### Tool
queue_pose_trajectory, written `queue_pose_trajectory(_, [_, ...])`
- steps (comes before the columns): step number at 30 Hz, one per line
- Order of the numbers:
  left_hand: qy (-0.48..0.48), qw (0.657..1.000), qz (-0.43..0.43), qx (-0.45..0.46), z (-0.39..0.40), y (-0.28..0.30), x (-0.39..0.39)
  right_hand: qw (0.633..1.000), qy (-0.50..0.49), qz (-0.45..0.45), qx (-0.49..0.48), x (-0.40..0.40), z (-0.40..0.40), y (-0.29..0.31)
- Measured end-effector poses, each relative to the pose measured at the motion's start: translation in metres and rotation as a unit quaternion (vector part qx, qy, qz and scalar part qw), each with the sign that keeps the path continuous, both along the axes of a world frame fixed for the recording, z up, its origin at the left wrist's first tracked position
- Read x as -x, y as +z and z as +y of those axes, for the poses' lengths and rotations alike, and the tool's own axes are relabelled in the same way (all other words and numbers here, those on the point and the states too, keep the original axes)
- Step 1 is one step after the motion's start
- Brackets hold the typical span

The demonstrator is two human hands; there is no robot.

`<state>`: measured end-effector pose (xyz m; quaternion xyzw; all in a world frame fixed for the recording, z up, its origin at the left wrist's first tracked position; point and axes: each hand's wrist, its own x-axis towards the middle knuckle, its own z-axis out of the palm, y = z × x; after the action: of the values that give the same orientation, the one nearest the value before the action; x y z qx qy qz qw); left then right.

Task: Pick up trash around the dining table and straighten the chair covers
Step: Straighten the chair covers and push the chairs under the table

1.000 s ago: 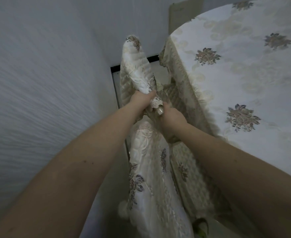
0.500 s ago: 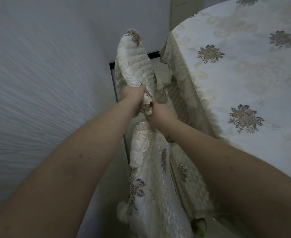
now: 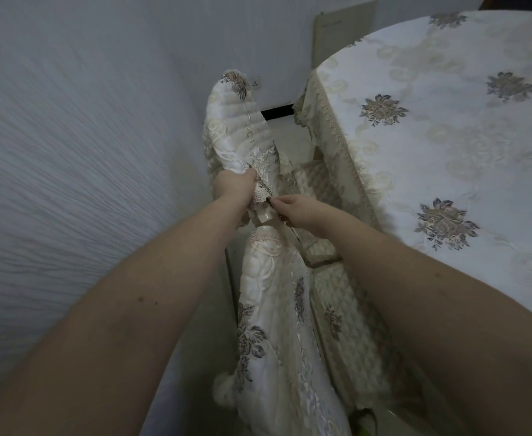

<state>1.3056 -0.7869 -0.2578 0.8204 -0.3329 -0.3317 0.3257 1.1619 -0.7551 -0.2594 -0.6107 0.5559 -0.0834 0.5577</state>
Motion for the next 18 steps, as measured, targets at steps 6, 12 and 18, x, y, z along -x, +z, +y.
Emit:
queue_pose_trajectory(6, [0.017,1.000,-0.003,-0.006,0.006,0.003,-0.002,0.999,0.003,0.032,-0.003,-0.018,0.009,0.009])
queue_pose_trajectory(12, [-0.011,1.000,0.002,-0.022,0.016,0.009,-0.009,1.000,-0.013,0.017,-0.008,-0.022,0.028,0.008])
queue_pose_trajectory(18, [-0.071,0.991,0.085,-0.069,0.026,-0.029,-0.032,0.991,-0.130,-0.025,0.026,-0.007,0.111,0.005])
